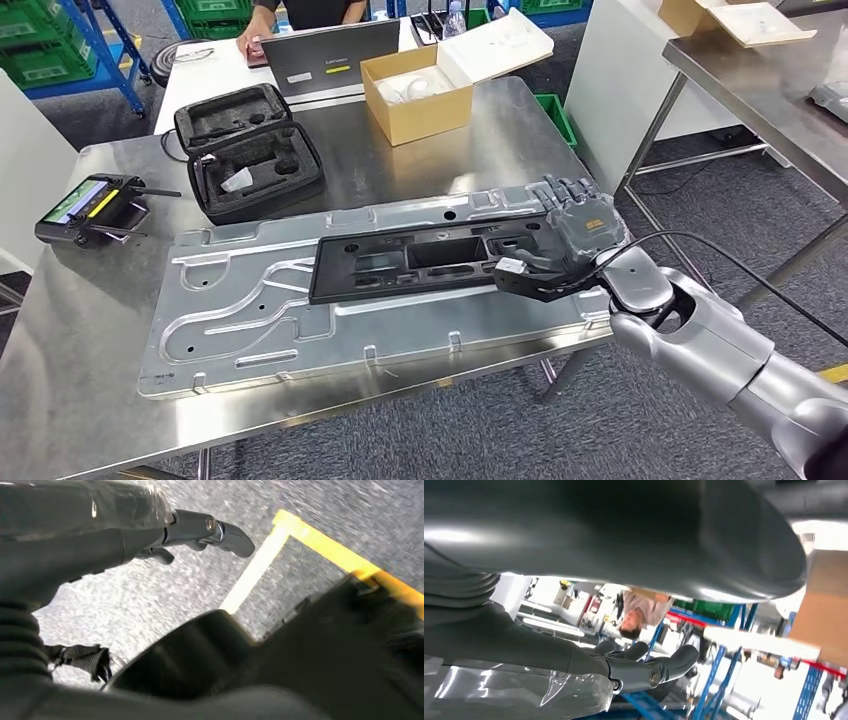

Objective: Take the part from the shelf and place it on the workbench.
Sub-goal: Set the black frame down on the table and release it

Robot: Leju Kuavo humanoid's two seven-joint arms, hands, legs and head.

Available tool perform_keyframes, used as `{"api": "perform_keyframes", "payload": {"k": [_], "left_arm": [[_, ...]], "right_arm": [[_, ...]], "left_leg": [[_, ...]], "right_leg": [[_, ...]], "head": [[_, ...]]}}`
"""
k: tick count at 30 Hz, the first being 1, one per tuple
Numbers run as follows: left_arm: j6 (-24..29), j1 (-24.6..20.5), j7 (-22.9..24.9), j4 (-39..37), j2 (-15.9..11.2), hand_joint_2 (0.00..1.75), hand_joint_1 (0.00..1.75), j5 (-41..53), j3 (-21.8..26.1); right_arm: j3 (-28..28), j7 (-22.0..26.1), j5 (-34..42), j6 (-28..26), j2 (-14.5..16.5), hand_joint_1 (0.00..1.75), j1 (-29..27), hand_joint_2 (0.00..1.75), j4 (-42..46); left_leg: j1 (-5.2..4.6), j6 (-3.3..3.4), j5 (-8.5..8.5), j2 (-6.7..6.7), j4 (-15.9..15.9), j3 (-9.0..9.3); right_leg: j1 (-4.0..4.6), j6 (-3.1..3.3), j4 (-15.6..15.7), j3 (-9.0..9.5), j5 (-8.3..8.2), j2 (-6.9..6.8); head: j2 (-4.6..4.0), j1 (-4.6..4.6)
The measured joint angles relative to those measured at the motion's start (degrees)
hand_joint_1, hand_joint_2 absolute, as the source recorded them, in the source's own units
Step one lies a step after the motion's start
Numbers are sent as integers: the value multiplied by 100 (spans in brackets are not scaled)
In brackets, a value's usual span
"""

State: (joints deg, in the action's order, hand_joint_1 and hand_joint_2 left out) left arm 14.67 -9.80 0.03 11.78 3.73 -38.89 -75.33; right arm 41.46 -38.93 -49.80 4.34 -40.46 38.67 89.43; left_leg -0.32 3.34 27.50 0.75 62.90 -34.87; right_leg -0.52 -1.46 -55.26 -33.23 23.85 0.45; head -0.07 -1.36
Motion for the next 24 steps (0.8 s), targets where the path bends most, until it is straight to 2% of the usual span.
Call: {"api": "perform_keyframes", "payload": {"k": [1, 2, 4, 6, 7, 8, 10, 11, 12, 13, 15, 16, 17, 18, 19, 21, 22, 24], "left_arm": [[12, -7, -7, 0, 6, 0, 0, -9, 3], [23, -11, -19, 0, 13, 0, 0, -21, 6], [43, -2, -50, 1, 31, 0, 0, -48, 18], [64, 14, -78, 1, 53, 0, 0, -74, 48], [80, 20, -86, 1, 57, 0, 0, -87, 68], [96, 22, -91, 1, 62, 0, 0, -101, 86], [117, 28, -96, 1, 66, 0, 0, -119, 112], [120, 35, -98, 1, 69, 0, 0, -124, 120], [120, 45, -102, 1, 73, 0, 0, -126, 127], [120, 55, -104, 1, 75, 0, 0, -128, 134], [126, 64, -108, 1, 80, 0, 0, -135, 145], [132, 62, -108, 1, 82, 0, 0, -142, 151], [138, 62, -109, 1, 85, 0, 0, -150, 160], [143, 67, -112, 1, 89, 0, 0, -161, 174], [145, 77, -115, 1, 92, 0, 0, -173, 190], [154, 111, -125, 1, 95, 0, 0, -202, 226], [162, 125, -136, 1, 96, 0, 0, -219, 240], [186, 139, -168, 1, 98, 0, 0, -254, 265]], "right_arm": [[-56, -14, -2, 10, -29, 0, -6, 0, 107], [-110, -27, -5, 15, -59, 0, -16, 0, 214], [-209, -48, -35, 22, -126, 0, -70, 0, 449], [-329, -67, -74, 57, -216, 0, -157, 0, 729], [-399, -78, -91, 93, -266, 0, -196, 0, 866], [-467, -89, -103, 142, -308, 0, -232, 0, 983], [-576, -104, -143, 247, -368, 0, -323, 0, 1200], [-614, -107, -164, 292, -389, 0, -384, 0, 1300], [-649, -106, -182, 327, -408, 0, -447, 0, 1397], [-684, -107, -195, 351, -426, 0, -499, 0, 1485], [-765, -107, -214, 371, -462, 0, -555, 0, 1647], [-807, -107, -230, 378, -477, 0, -571, 0, 1722], [-848, -107, -261, 384, -494, 0, -605, 0, 1802], [-890, -107, -303, 389, -513, 0, -660, 0, 1886], [-931, -107, -354, 388, -529, 0, -743, 0, 1974], [-1040, -107, -464, 366, -555, 0, -960, 0, 2167], [-1113, -107, -509, 336, -559, 0, -1080, 0, 2268], [-1299, -107, -591, 232, -567, 0, -1340, 0, 2484]], "left_leg": [[-18, 46, -126, -6, -393, 208], [-37, 76, -195, -11, -645, 338], [-59, 90, -231, -19, -755, 376], [-27, 112, -300, -24, -818, 384], [-6, 127, -341, -29, -853, 384], [11, 138, -373, -35, -879, 381], [8, 155, -405, -47, -881, 341], [10, 152, -417, -53, -878, 321], [16, 144, -430, -59, -875, 302], [26, 131, -443, -63, -869, 286], [44, 96, -461, -64, -845, 257], [43, 70, -470, -60, -830, 239], [37, 36, -484, -54, -818, 225], [30, 0, -501, -48, -806, 209], [25, -36, -525, -40, -805, 197], [35, -97, -507, -36, -763, 156], [41, -127, -397, -38, -649, 103], [60, -184, 57, -46, -35, -133]], "right_leg": [[13, -8, -3, -1, -5, 0], [20, -22, -5, -5, -13, -2], [20, -72, 3, -17, -40, -11], [7, -128, -36, -46, 13, -16], [5, -151, -171, -101, 141, -15], [-1, -172, -426, -196, 340, -15], [-11, -215, -1195, -467, 801, -16], [-18, -236, -1506, -557, 933, -16], [-26, -254, -1634, -560, 958, -17], [-40, -272, -1523, -448, 871, -19], [-86, -313, -723, 53, 550, -26], [-86, -316, -323, 291, 427, -17], [-83, -301, -44, 446, 355, -8], [-70, -275, 82, 504, 343, 3], [-50, -232, 83, 495, 328, 14], [-65, -145, 86, 445, 294, 1], [-72, -95, 89, 416, 264, -8], [-72, -10, 93, 337, 202, -25]], "head": [[0, -2], [0, -3], [0, -5], [0, -9], [0, -16], [0, -23], [0, -32], [0, -33], [0, -32], [0, -33], [0, -33], [0, -33], [0, -32], [0, -30], [0, -28], [0, -26], [0, -23], [0, -18]]}}
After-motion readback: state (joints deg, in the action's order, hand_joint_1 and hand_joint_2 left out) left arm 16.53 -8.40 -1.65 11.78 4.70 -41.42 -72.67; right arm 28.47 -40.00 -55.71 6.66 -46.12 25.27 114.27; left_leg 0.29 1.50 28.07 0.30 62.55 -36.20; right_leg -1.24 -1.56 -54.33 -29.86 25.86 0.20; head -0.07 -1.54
